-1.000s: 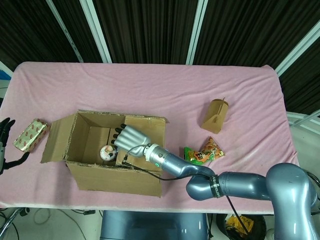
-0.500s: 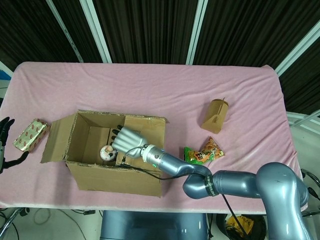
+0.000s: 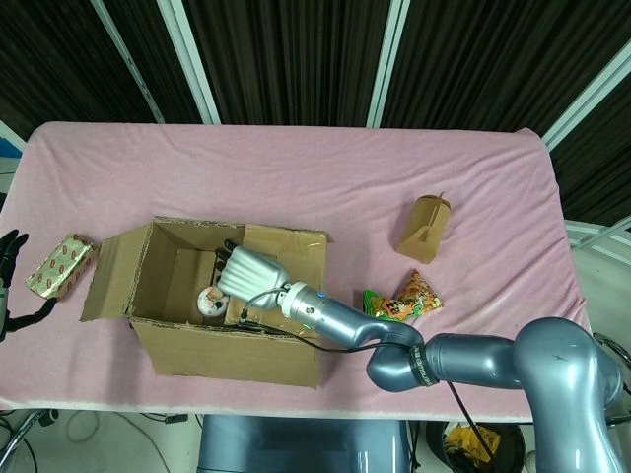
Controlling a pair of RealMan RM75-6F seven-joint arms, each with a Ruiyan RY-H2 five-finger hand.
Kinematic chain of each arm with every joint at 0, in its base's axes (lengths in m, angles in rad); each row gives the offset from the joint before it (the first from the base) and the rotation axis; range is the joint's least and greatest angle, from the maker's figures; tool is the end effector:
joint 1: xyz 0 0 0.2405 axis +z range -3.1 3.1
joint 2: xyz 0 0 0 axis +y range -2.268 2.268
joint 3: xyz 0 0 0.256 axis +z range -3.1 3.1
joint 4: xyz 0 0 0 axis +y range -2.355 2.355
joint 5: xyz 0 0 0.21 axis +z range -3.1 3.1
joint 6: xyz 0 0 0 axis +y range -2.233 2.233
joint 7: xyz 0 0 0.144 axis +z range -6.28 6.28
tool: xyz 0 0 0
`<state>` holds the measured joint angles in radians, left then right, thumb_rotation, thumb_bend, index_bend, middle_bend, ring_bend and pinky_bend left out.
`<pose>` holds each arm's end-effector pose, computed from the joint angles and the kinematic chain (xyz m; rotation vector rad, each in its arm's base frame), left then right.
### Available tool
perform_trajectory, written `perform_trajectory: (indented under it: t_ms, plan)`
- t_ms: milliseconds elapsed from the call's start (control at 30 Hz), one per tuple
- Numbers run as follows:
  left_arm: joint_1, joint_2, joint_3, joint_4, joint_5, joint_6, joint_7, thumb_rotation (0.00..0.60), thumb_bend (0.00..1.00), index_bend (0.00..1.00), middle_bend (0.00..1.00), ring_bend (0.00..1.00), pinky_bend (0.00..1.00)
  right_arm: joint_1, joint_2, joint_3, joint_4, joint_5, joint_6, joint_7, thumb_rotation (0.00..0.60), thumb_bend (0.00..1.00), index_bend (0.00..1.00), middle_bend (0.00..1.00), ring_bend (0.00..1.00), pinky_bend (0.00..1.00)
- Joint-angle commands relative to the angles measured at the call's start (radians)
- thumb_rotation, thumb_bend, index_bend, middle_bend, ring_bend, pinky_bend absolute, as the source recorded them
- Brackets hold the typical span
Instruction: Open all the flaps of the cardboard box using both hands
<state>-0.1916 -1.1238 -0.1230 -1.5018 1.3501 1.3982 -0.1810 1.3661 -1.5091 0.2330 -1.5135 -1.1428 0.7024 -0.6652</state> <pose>-0.3273 0.2324 0.1792 -1.2622 -0.9674 -0.9890 0.0852 -0.3548 -0.0287 2.3706 0.0442 0.9797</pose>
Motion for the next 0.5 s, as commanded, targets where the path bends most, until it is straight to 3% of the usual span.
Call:
perform_trajectory:
  t_ms: [33,500]
  plan:
    - [0.002,0.001,0.000,-0.003,0.003,0.002,-0.004,0.600,0.21,0.00,0.00,0.00,0.00,-0.001,0.047,-0.008,-0.053,0.024,0.018,-0.056,0.600,0.98,0.52,0.39,0.22,0.25]
    - [0.008,0.005,0.002,-0.010,0.023,0.013,0.001,0.600,0.21,0.00,0.00,0.00,0.00,0.001,0.217,-0.019,-0.251,0.114,0.091,-0.220,0.600,0.97,0.52,0.38,0.22,0.25]
